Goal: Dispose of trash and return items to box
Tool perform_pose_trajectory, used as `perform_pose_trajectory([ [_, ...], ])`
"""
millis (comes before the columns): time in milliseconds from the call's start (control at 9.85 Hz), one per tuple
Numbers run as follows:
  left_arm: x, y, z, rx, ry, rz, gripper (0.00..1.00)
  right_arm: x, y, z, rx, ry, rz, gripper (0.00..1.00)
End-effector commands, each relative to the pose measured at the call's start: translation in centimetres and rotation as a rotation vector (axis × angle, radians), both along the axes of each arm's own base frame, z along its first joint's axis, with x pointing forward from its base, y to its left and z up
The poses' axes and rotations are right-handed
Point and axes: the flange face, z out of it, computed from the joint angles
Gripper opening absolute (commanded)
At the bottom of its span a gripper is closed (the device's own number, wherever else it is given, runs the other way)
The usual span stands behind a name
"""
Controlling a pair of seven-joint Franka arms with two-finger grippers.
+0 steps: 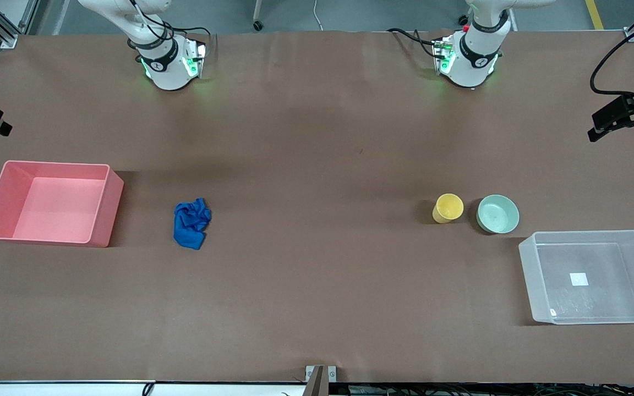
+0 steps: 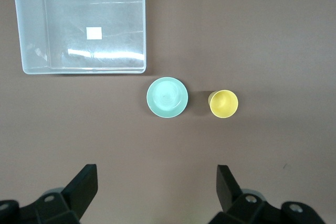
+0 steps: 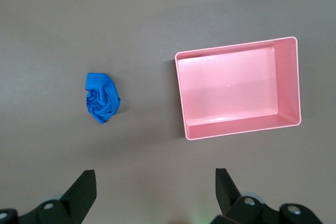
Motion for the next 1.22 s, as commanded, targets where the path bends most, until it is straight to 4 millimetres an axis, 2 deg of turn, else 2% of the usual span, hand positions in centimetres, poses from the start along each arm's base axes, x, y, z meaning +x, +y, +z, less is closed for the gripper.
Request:
perform_pose_trajectory([
  [0,-0.1,-0.2,-1.2,0.011,0.021,-0.008,1.0,-0.3,0.2,0.2,0.005,-0.002,-0.013,1.0],
  [305,0.1,-0.4,-1.2,0.012,0.021,-0.011,1.0,-0.3,0.2,0.2,0.005,-0.002,-0.013,1.0],
  [406,0.3,0.1,-1.5,0.012,0.025,-0.003,1.0,-0.3,0.2,0.1,0.005,-0.002,-0.014,1.0],
  [609,0.6,0.3,-2.3,0.011,0.036,-0.001,1.0,0.0,1.9,-1.1,-0.001,0.017,0.017,1.0],
  [812,1.4,0.8,-4.4,0.013,0.044,0.009,0.99,1.3,6.8,-4.9,-0.018,0.015,0.025,1.0],
  [1016,1.7,1.2,-9.3,0.012,0.053,0.015,0.99,3.6,11.6,-12.0,-0.015,0.032,-0.004,1.0],
  [1117,1.6,1.2,-12.6,0.012,0.064,0.015,0.99,4.5,13.6,-16.3,-0.008,0.03,-0.029,1.0],
])
